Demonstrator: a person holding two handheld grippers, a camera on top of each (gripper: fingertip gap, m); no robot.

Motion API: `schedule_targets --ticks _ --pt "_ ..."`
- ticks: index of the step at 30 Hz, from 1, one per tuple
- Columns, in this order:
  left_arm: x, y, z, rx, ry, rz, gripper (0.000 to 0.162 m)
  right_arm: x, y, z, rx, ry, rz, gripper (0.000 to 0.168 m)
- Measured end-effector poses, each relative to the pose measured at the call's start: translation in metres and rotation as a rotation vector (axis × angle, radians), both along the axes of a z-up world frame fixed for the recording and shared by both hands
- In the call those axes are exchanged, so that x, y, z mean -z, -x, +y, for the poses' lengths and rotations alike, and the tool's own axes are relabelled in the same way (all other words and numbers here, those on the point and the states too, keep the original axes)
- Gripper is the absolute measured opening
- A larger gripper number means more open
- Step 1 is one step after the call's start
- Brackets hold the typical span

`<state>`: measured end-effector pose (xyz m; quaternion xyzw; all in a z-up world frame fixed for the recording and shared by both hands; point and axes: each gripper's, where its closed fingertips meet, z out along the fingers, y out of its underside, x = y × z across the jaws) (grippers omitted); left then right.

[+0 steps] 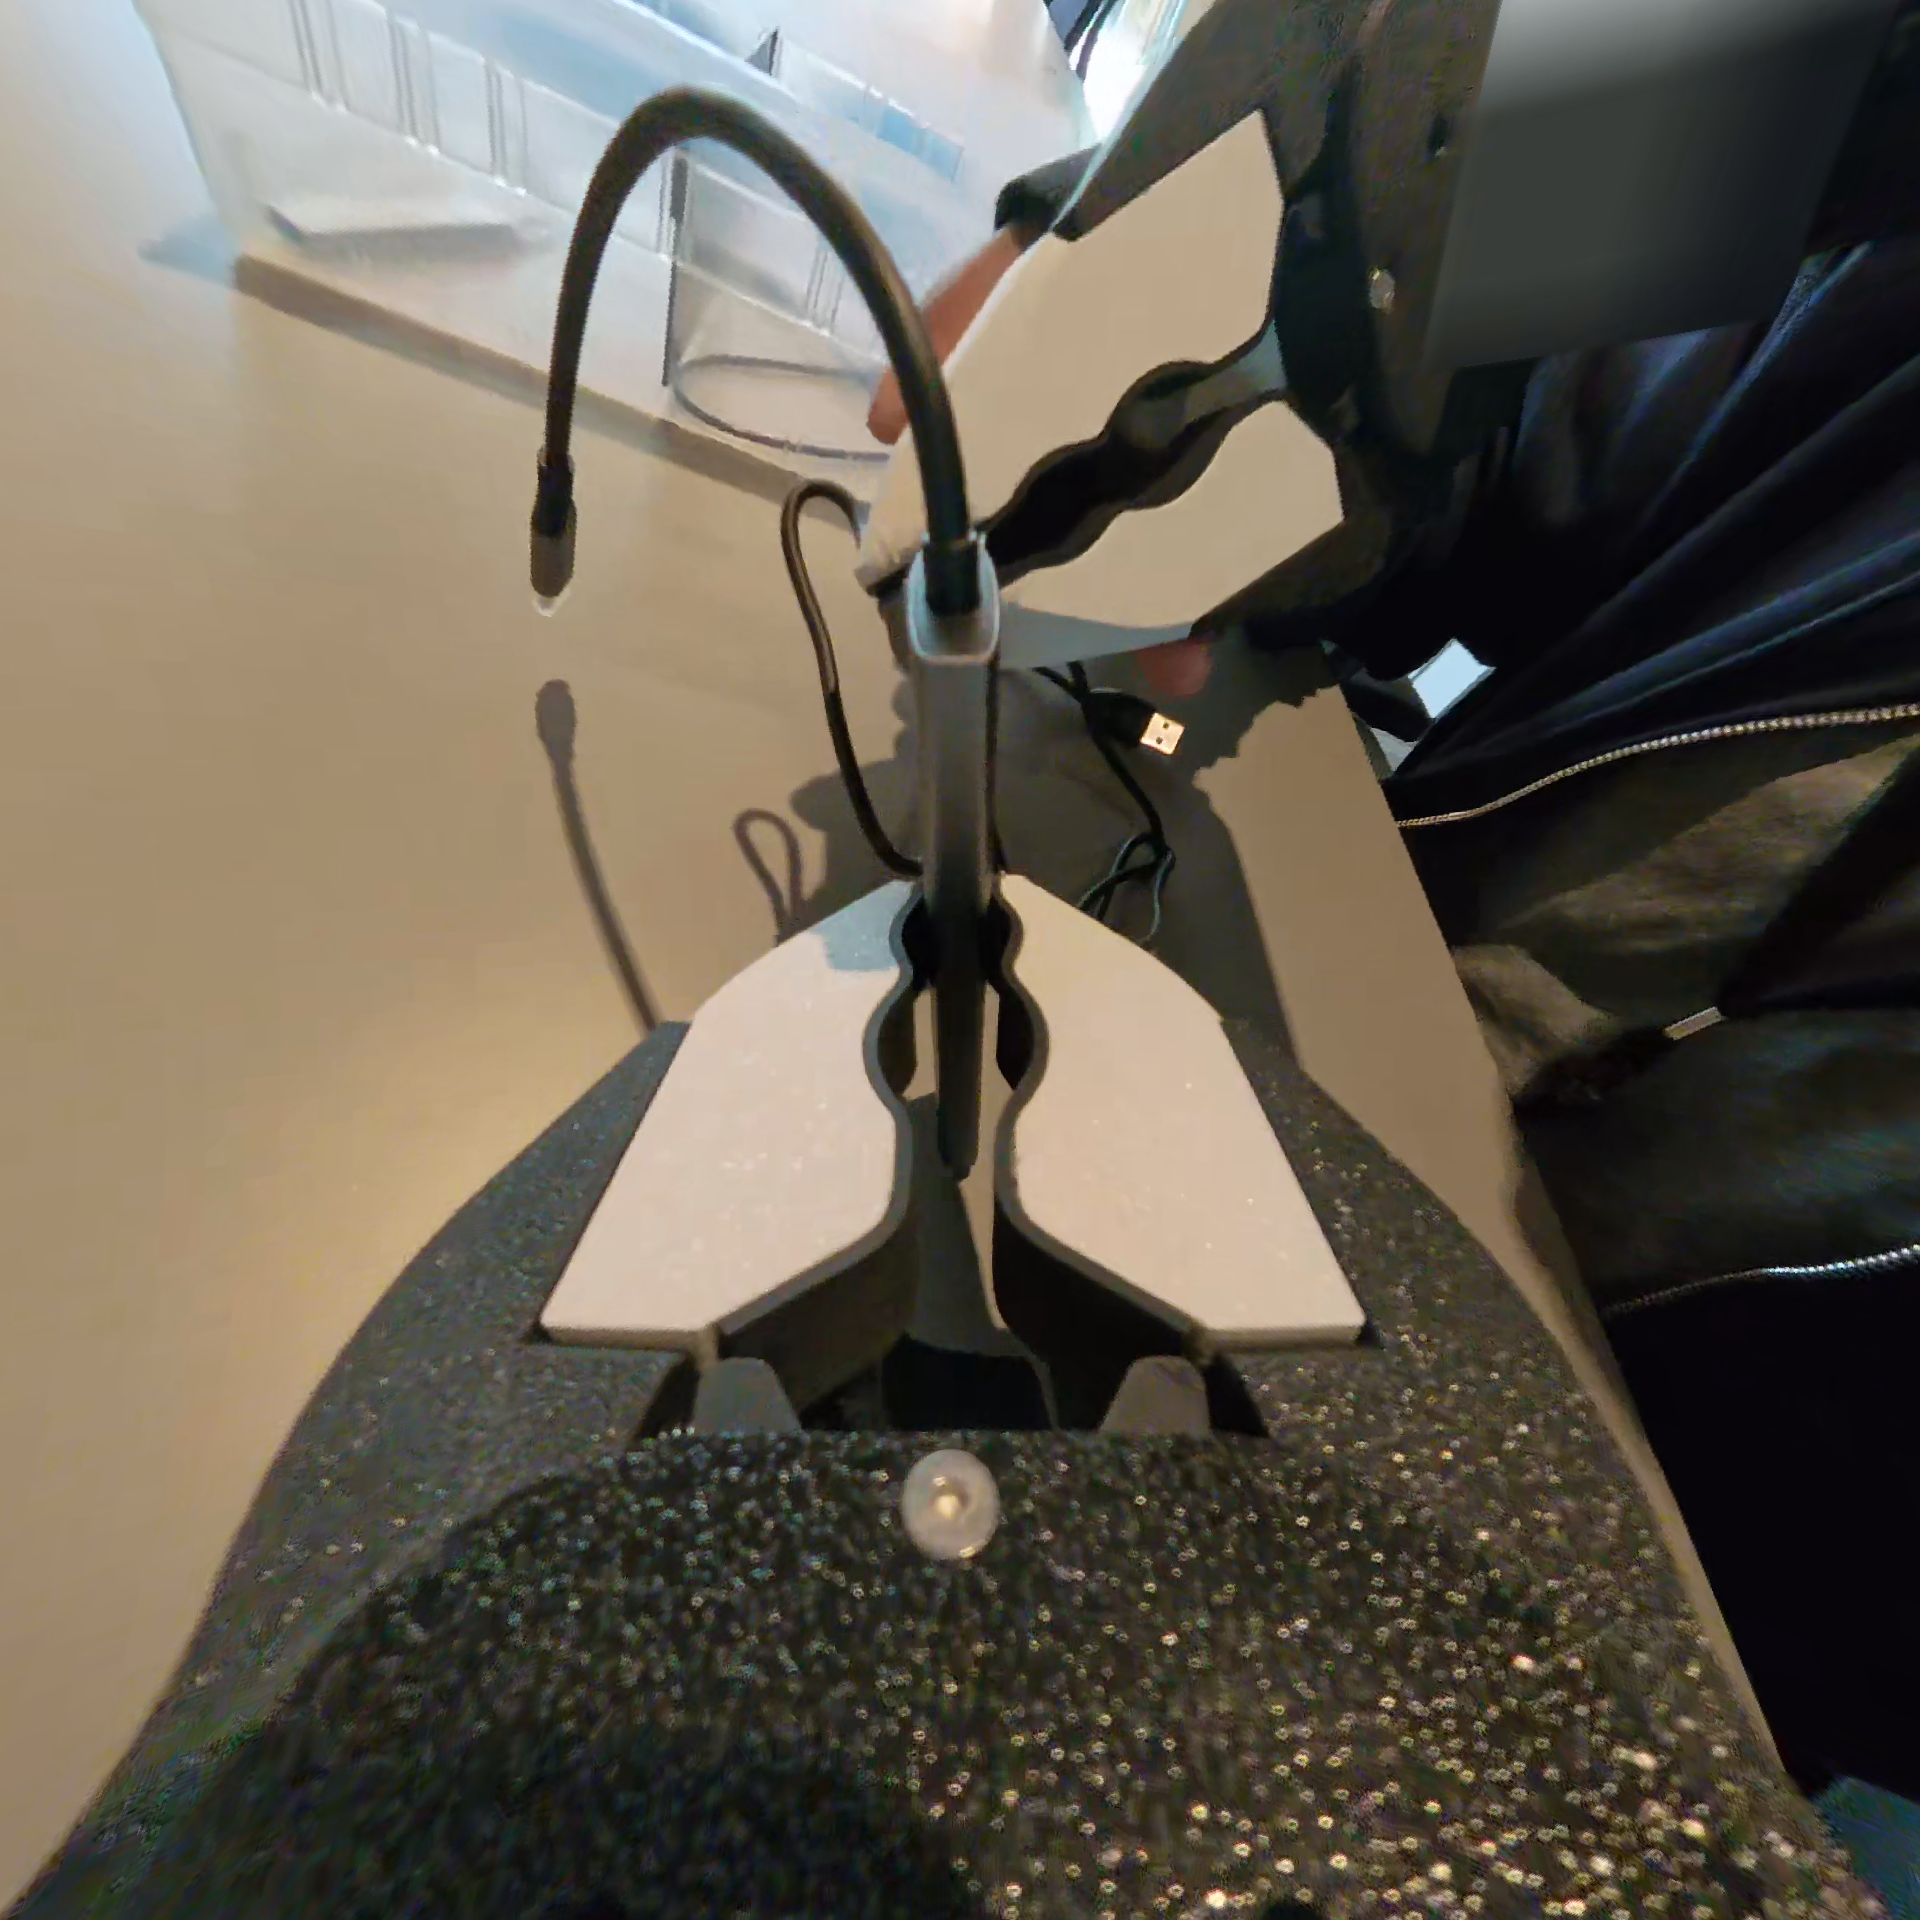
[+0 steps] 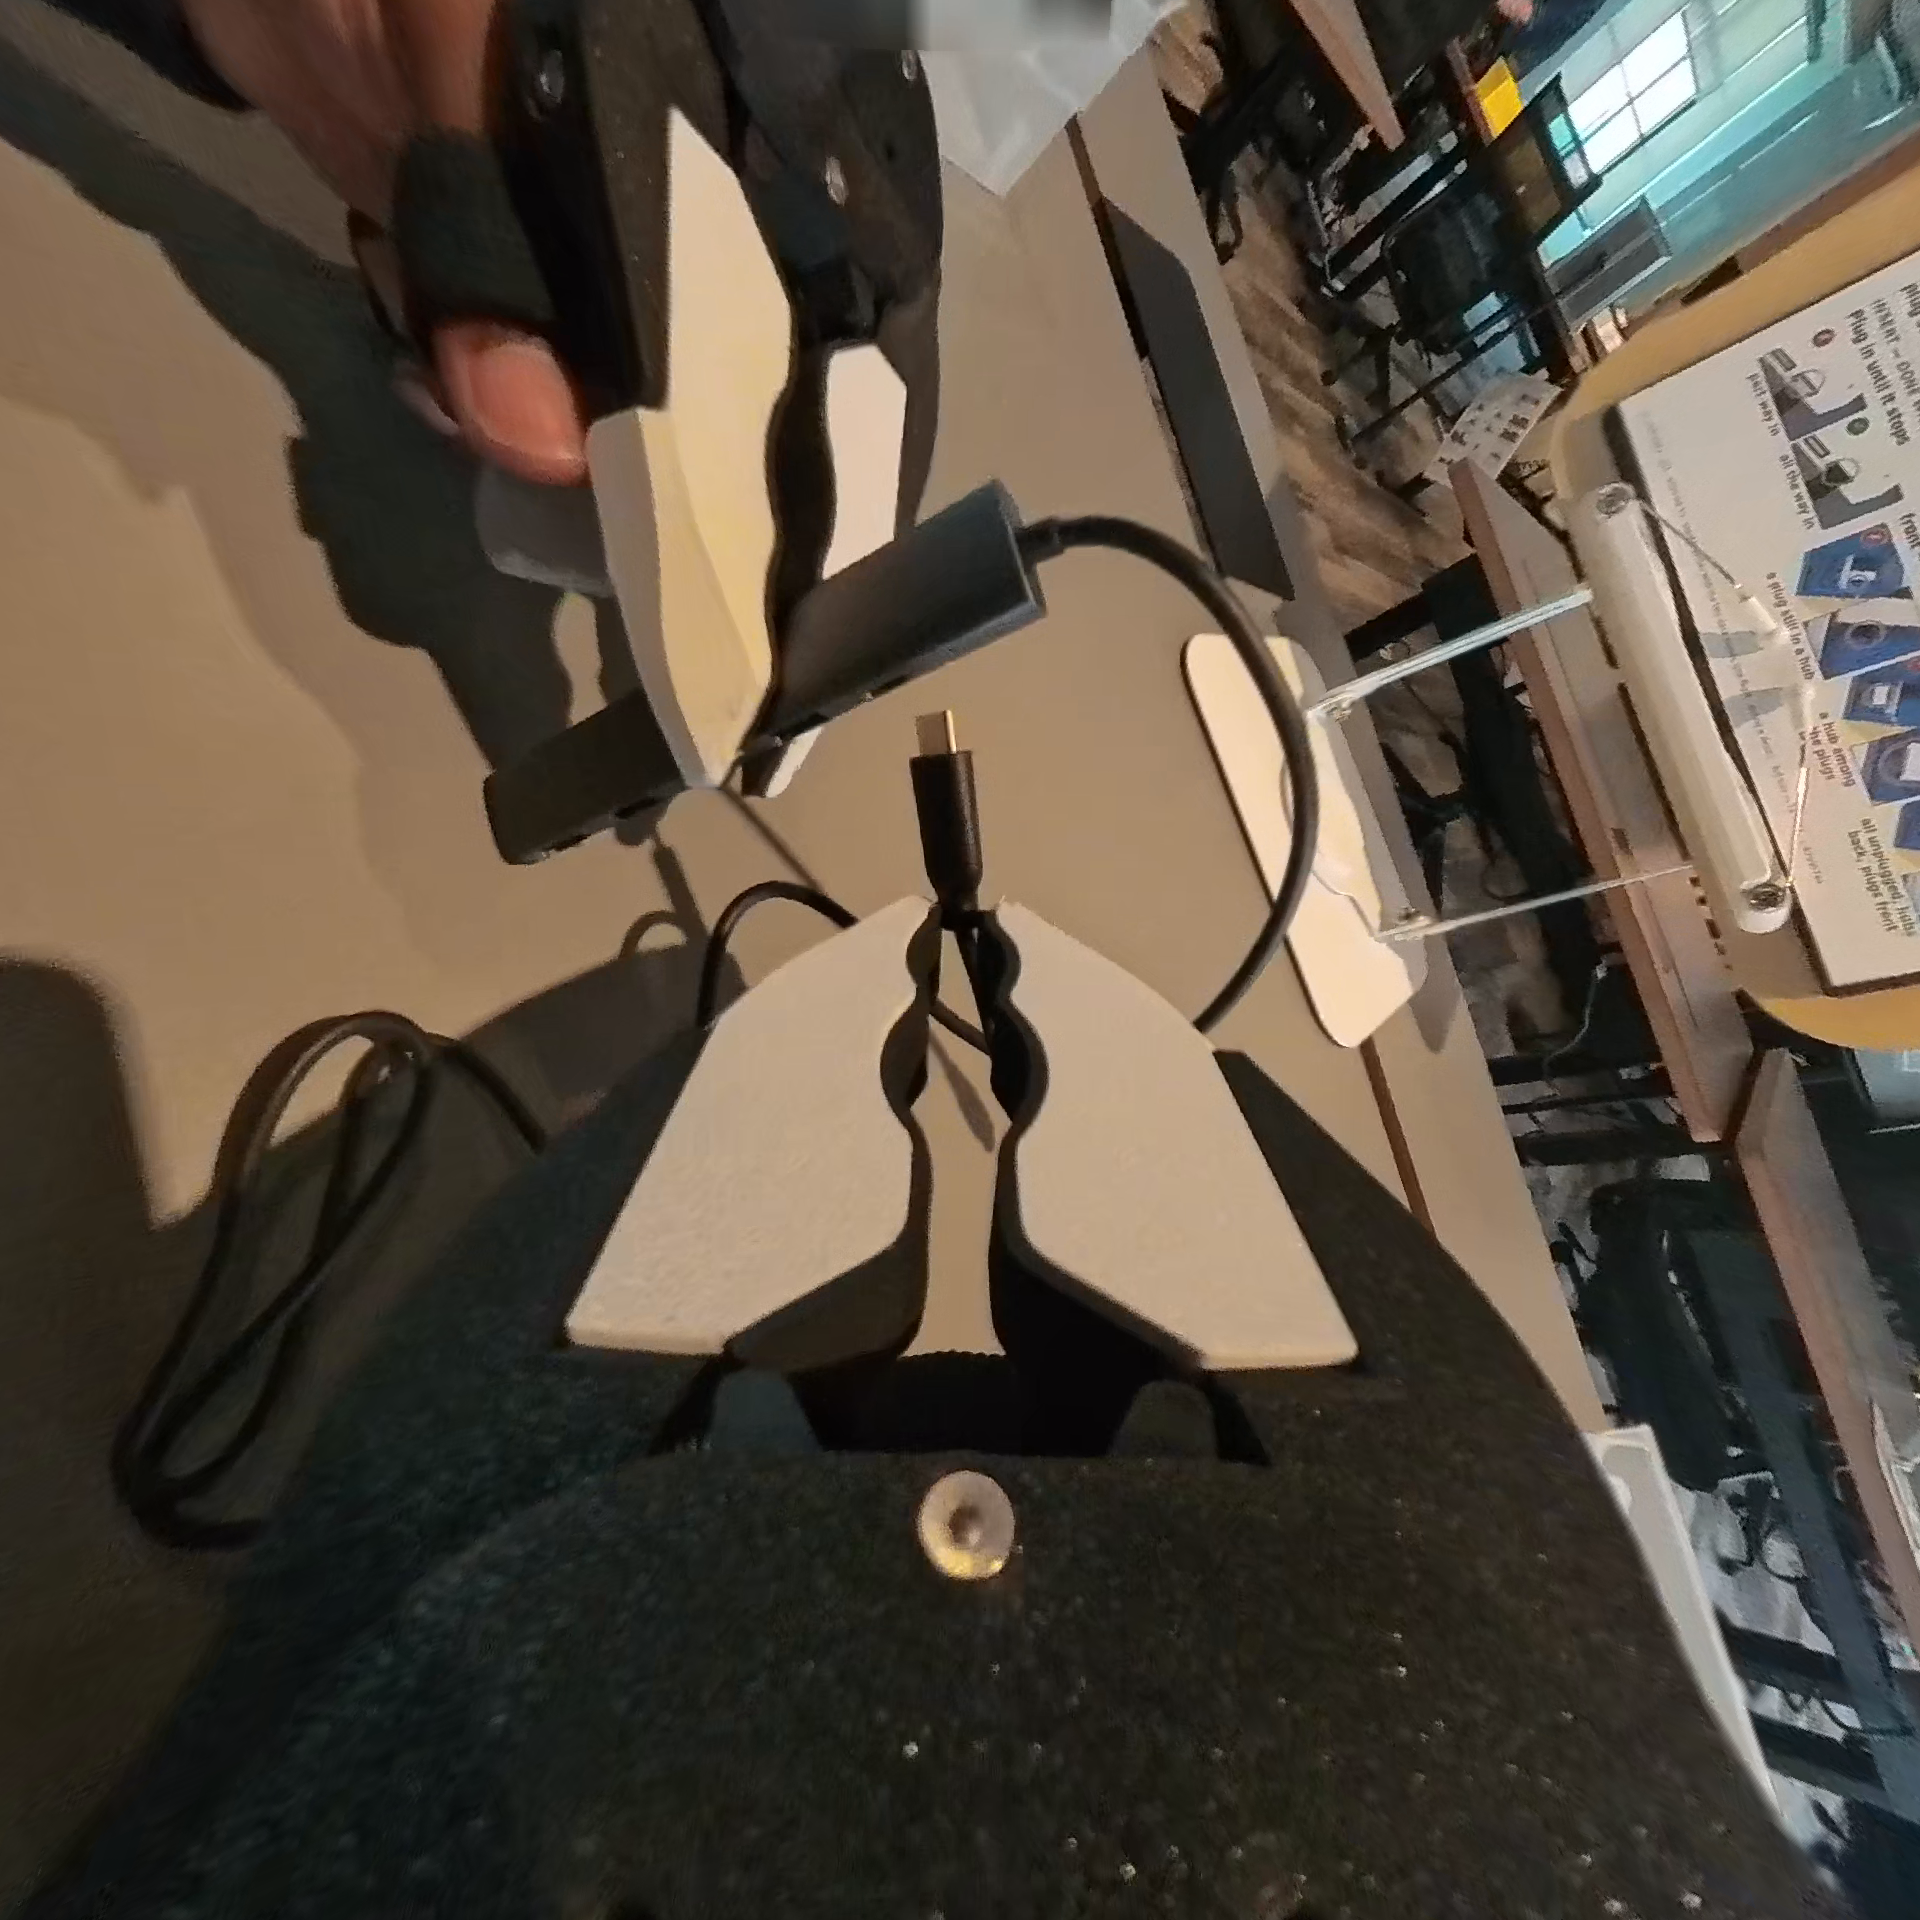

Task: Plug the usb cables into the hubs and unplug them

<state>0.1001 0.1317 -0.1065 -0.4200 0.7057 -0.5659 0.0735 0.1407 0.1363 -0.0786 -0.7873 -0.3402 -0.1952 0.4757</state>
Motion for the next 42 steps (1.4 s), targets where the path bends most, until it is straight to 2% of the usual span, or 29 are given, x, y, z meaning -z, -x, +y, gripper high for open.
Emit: schedule_targets --ticks 8,18,25,32,42 --pt "0.002 -0.001 -0.002 -0.002 -0.043 -0.006 0.010 0.011 0.001 -0.001 -0.006 0.056 0.013 0.006" --pt "0.002 -0.001 -0.004 -0.014 -0.093 0.005 0.010 0.017 0.011 -0.006 -0.060 0.167 0.237 0.006" --pt "0.002 0.000 -0.004 -0.014 -0.110 0.012 0.010 0.019 0.013 -0.006 -0.066 0.193 0.291 0.006" --pt "0.002 -0.001 -0.006 -0.016 -0.133 0.007 0.010 0.012 0.011 -0.007 -0.061 0.183 0.303 0.006" --pt "0.003 0.001 -0.009 -0.016 -0.232 0.011 0.010 0.013 0.012 -0.013 -0.074 0.221 0.222 0.006"
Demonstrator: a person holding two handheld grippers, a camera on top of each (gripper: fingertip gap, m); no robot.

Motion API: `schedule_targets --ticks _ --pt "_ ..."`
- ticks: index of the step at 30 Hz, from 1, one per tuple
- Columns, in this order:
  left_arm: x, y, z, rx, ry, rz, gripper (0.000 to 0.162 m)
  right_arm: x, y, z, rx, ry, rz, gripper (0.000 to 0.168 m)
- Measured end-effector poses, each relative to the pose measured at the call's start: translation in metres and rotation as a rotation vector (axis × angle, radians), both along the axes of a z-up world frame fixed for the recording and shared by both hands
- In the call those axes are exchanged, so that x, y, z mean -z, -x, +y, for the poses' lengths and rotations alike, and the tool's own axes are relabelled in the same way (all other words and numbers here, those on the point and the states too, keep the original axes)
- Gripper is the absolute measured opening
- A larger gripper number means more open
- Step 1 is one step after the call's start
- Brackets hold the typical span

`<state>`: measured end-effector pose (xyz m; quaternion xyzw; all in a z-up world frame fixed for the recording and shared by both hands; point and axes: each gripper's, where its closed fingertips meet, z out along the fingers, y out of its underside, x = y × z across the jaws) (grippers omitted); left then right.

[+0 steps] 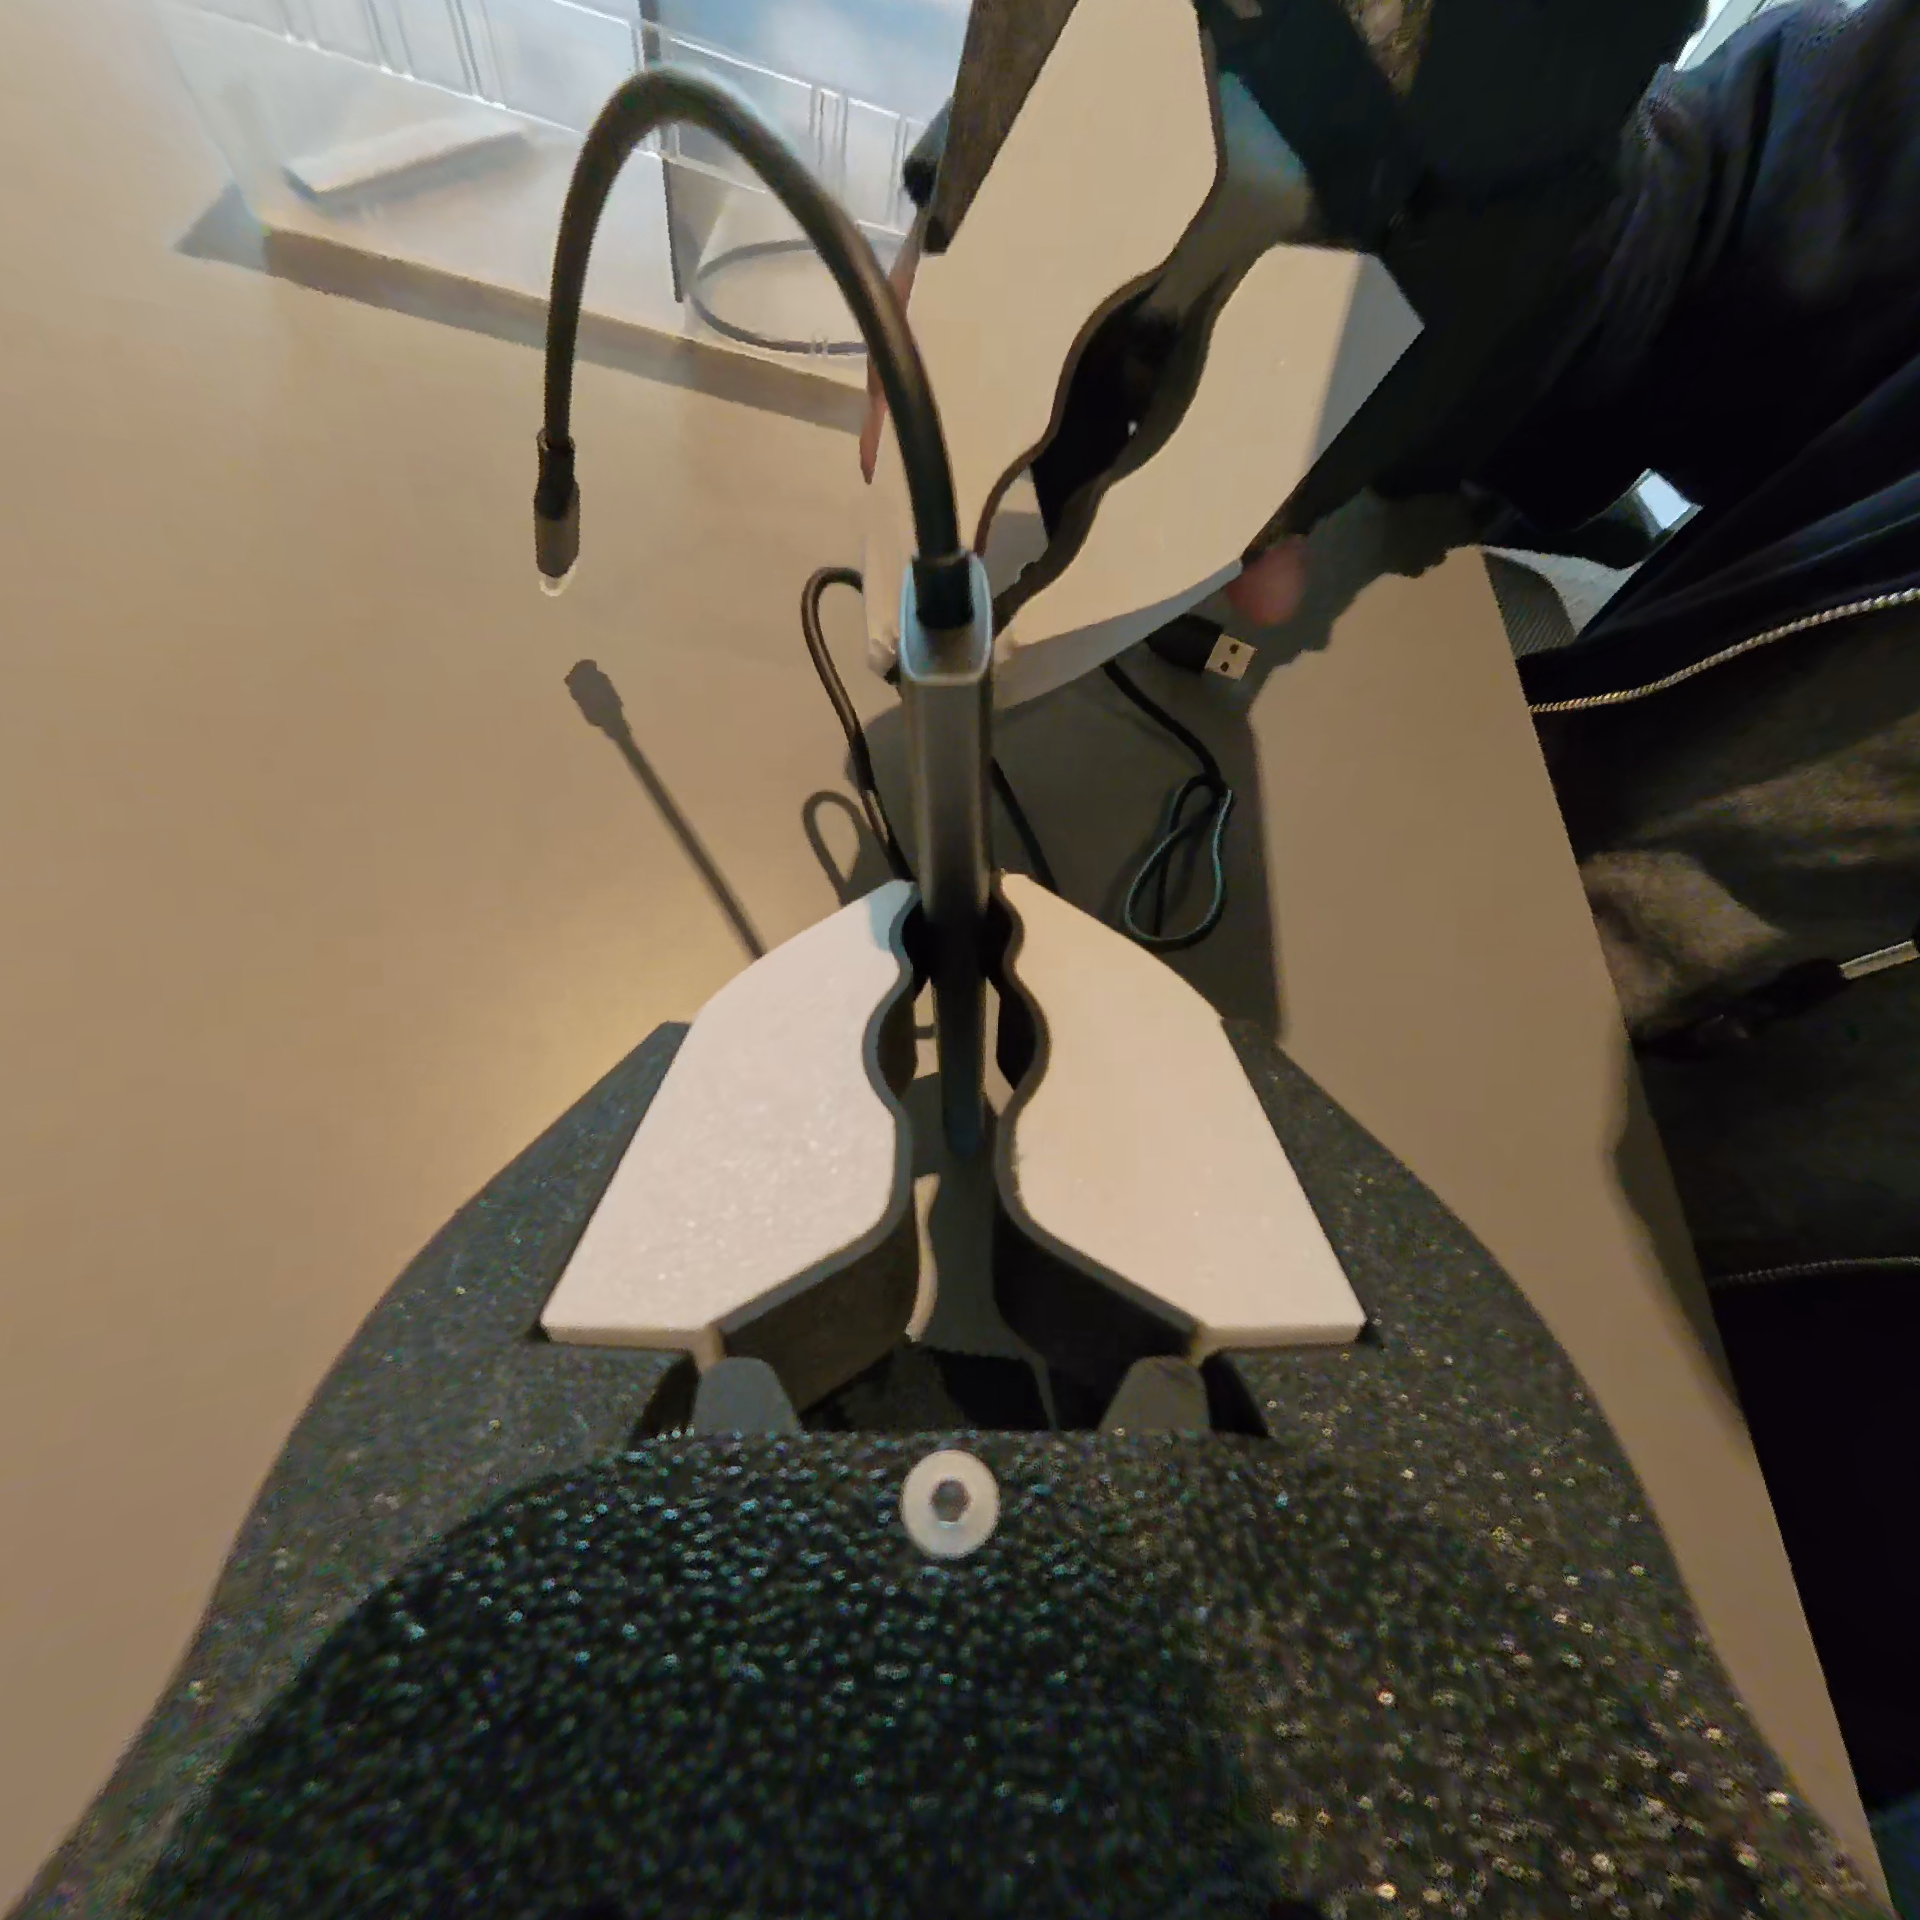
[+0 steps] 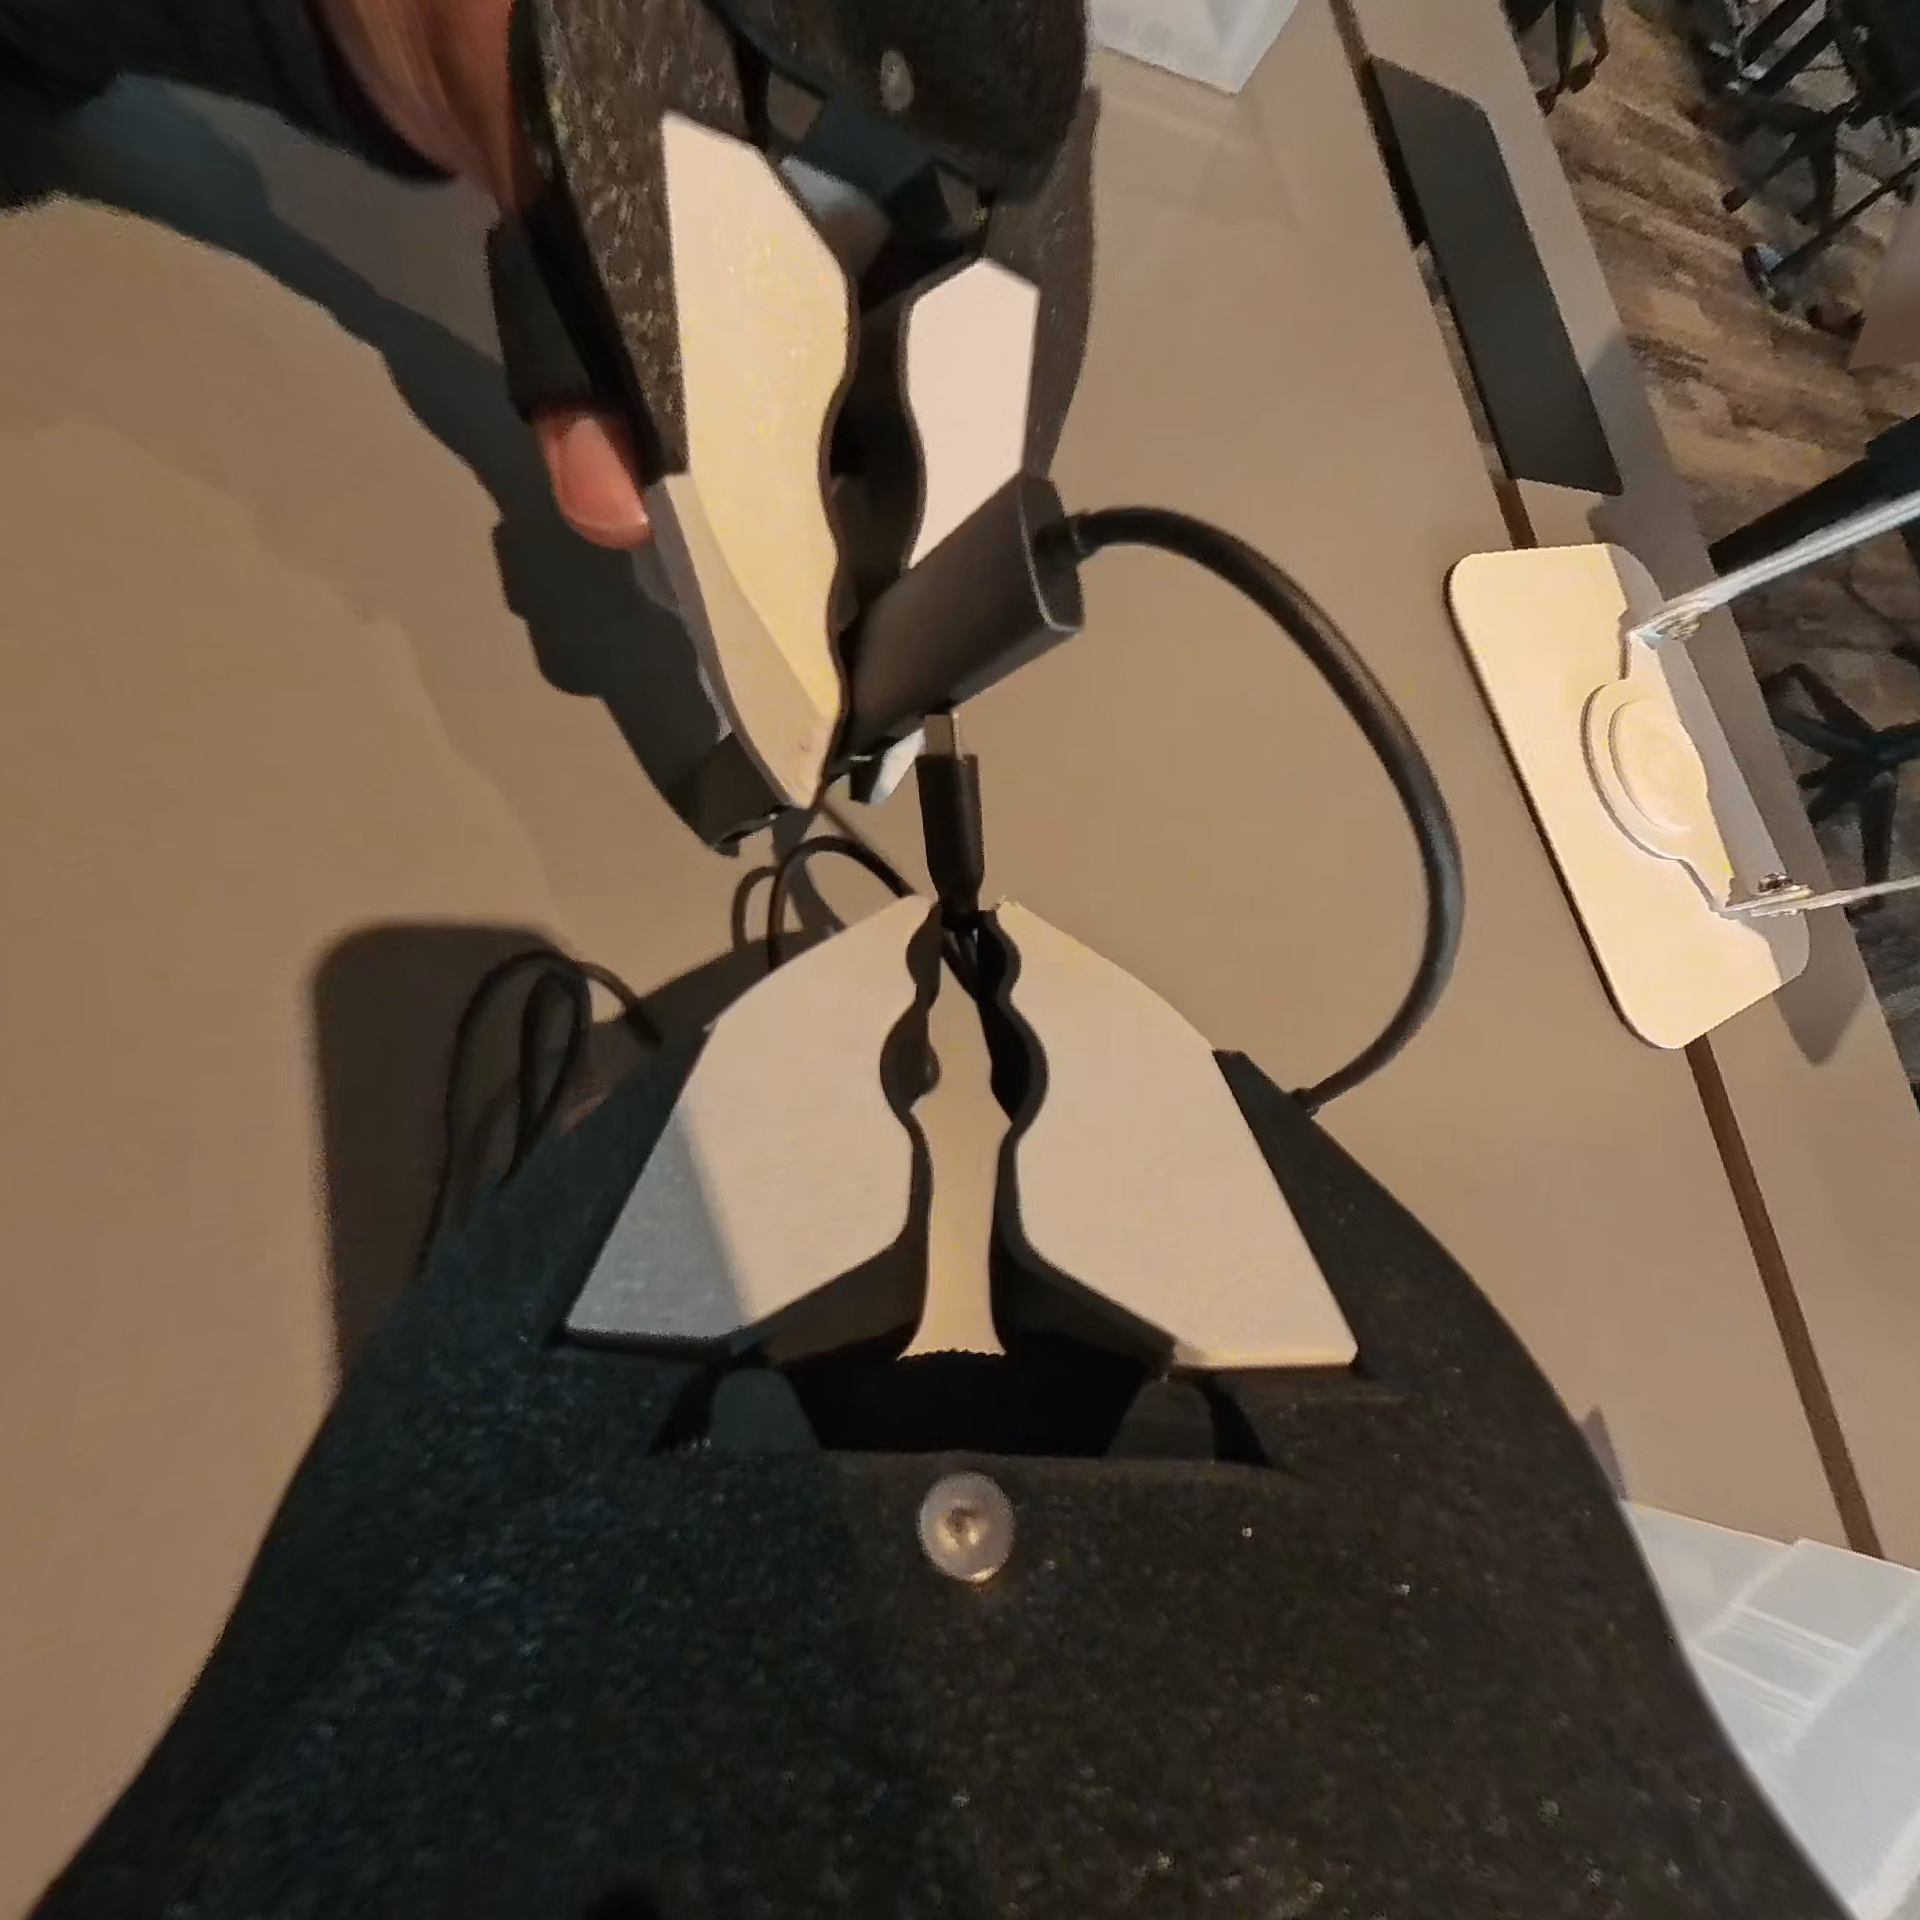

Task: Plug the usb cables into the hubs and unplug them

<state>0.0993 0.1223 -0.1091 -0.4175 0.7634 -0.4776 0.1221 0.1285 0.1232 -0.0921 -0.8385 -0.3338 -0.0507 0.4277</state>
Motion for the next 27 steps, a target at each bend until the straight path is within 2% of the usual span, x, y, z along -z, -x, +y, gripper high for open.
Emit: schedule_targets --ticks 4,13,19,27 --pt "0.000 0.000 -0.003 0.004 -0.043 -0.001 0.010 0.003 0.000 -0.004 -0.010 0.031 -0.062 0.006" --pt "0.001 0.001 -0.005 -0.012 -0.120 0.011 0.010 0.000 0.001 -0.007 -0.028 0.045 -0.059 0.006" --pt "0.001 0.002 -0.004 -0.018 -0.103 0.018 0.010 -0.003 0.001 -0.007 -0.028 0.036 -0.057 0.006" --pt "0.000 0.000 -0.004 -0.006 -0.021 0.003 0.010 0.009 0.005 -0.008 -0.038 0.064 -0.066 0.006"
